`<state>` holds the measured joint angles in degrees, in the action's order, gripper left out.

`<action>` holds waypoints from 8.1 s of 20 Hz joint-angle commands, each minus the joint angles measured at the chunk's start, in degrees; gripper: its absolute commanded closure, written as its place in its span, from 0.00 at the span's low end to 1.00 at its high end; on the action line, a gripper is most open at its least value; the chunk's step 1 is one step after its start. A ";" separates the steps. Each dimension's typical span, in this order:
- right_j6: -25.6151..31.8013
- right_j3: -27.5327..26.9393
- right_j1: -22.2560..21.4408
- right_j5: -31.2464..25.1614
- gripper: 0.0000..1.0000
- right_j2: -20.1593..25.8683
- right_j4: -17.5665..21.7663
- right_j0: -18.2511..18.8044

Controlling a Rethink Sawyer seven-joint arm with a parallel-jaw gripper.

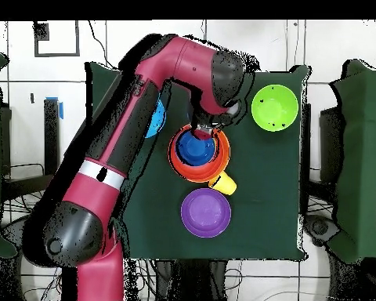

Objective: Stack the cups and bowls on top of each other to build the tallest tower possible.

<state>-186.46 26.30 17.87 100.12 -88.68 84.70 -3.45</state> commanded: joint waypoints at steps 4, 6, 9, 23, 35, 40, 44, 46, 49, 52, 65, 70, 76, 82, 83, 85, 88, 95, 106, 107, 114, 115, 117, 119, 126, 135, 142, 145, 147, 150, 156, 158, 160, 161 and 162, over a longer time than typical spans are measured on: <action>1.69 -2.92 -1.09 -2.53 1.00 3.77 0.84 2.66; 1.65 -3.79 -1.30 -2.26 1.00 3.47 1.01 3.28; 1.60 -5.06 -1.53 -1.60 1.00 3.24 1.09 4.19; 1.02 -4.34 -0.74 -3.18 1.00 3.45 0.10 3.32; 1.04 -3.16 -0.23 -4.19 1.00 3.93 -0.28 2.43; 1.18 -3.32 -0.17 -4.36 1.00 3.99 -0.32 2.56; 1.32 -3.53 0.03 -4.68 1.00 4.00 -0.35 2.72; 1.30 -3.63 0.10 -4.83 1.00 4.01 -0.41 2.75; 1.27 -3.60 0.24 -4.95 1.00 4.08 -0.49 2.69; 1.11 -3.33 0.28 -5.01 1.00 4.13 -0.57 2.46; -1.60 -3.72 -0.05 -4.83 1.00 3.81 -1.17 1.57; -2.52 -3.53 -0.12 -4.99 1.00 3.60 -1.23 1.12; -2.88 -3.24 -0.09 -5.19 1.00 3.50 -1.19 0.78; -3.24 -4.27 -0.09 -5.15 1.00 3.43 -1.31 1.17; -3.31 -4.51 -0.10 -5.11 1.00 3.40 -1.33 1.27; -3.36 -4.67 -0.22 -4.88 1.00 3.32 -1.25 1.38; -3.46 -4.85 -0.36 -4.68 1.00 3.16 -1.12 1.50; -3.61 -5.44 -0.37 -4.76 1.00 3.01 -1.12 1.76; -4.40 -6.25 -0.57 -6.19 1.00 2.98 -1.88 1.87; -4.60 -6.45 -0.62 -6.31 1.00 2.94 -1.98 1.91; -5.87 -7.78 -0.77 -7.35 1.00 2.00 -2.25 2.10; -5.86 -7.83 -0.76 -7.32 1.00 1.96 -2.35 2.12; -5.22 -7.35 -0.84 -8.79 1.00 1.86 -2.69 1.92; -4.90 -7.20 -0.86 -9.07 0.00 1.73 -2.85 1.79; -3.14 -6.69 -1.21 -10.97 0.00 2.10 -3.45 1.46; -2.59 -6.43 -1.83 -12.15 0.00 3.37 -4.75 0.97; -3.71 -7.13 -2.46 -11.52 0.00 2.66 -4.92 1.14; -4.21 -7.34 -2.70 -10.75 0.00 2.53 -4.84 1.21; -4.54 -7.52 -2.93 -9.99 0.00 2.43 -4.71 1.14; -4.35 -7.82 -2.87 -8.83 0.00 2.13 -3.98 1.43; -4.14 -8.55 -2.93 -7.91 0.00 1.63 -3.14 1.81; -4.11 -8.59 -3.15 -7.73 0.00 1.47 -2.94 1.87; -4.41 -8.93 -3.33 -7.44 0.00 1.16 -2.78 1.91; -4.45 -8.97 -3.45 -7.20 0.00 1.07 -2.74 1.92; -4.50 -9.01 -3.56 -6.96 0.00 0.98 -2.70 1.93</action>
<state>-186.47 23.05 14.67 95.01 -90.20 82.38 -1.38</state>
